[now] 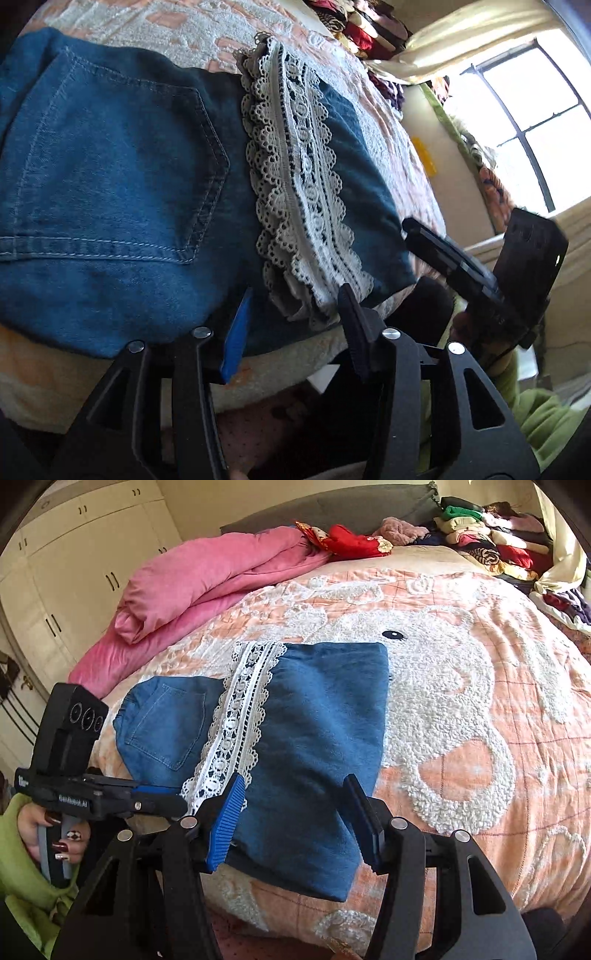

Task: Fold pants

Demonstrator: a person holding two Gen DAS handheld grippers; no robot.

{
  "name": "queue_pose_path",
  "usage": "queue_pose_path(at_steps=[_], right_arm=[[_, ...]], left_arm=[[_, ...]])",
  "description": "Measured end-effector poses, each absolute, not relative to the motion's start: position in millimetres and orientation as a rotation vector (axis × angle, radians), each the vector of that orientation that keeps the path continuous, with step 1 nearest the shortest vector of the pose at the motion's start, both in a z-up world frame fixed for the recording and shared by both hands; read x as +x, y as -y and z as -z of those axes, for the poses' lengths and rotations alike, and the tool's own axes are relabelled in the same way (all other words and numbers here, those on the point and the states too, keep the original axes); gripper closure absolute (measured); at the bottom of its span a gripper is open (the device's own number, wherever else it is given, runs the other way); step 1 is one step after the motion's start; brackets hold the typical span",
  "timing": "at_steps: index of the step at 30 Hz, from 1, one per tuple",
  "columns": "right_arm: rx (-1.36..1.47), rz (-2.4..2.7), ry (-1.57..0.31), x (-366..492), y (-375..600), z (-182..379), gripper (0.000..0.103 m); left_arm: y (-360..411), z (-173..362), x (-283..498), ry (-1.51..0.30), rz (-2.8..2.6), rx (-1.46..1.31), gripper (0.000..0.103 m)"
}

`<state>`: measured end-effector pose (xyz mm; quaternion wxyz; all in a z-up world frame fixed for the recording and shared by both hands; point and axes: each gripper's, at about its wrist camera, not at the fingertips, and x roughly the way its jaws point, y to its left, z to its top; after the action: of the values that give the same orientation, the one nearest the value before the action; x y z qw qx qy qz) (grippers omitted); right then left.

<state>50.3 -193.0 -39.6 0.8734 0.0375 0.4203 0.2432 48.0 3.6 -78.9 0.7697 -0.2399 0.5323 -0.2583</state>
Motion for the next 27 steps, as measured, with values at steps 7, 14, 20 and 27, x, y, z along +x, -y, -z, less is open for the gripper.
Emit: queue_pose_path(at_steps=[7,14,20,27], right_arm=[[0.079,-0.504,-0.893,49,190,42,0.049],[0.053,-0.512,-0.869,45,186,33,0.049],[-0.026,-0.534,-0.916,45,167,47,0.049],[-0.113,-0.469,-1.033,50,171,77,0.049]], left_arm=[[8,84,60,-1.144,0.531,-0.573,0.095],[1,47,38,-1.081,0.531,-0.485,0.094],[0,65,43,-1.122,0.439,-0.422,0.091],[11,67,46,-1.122,0.428,-0.382,0.086]])
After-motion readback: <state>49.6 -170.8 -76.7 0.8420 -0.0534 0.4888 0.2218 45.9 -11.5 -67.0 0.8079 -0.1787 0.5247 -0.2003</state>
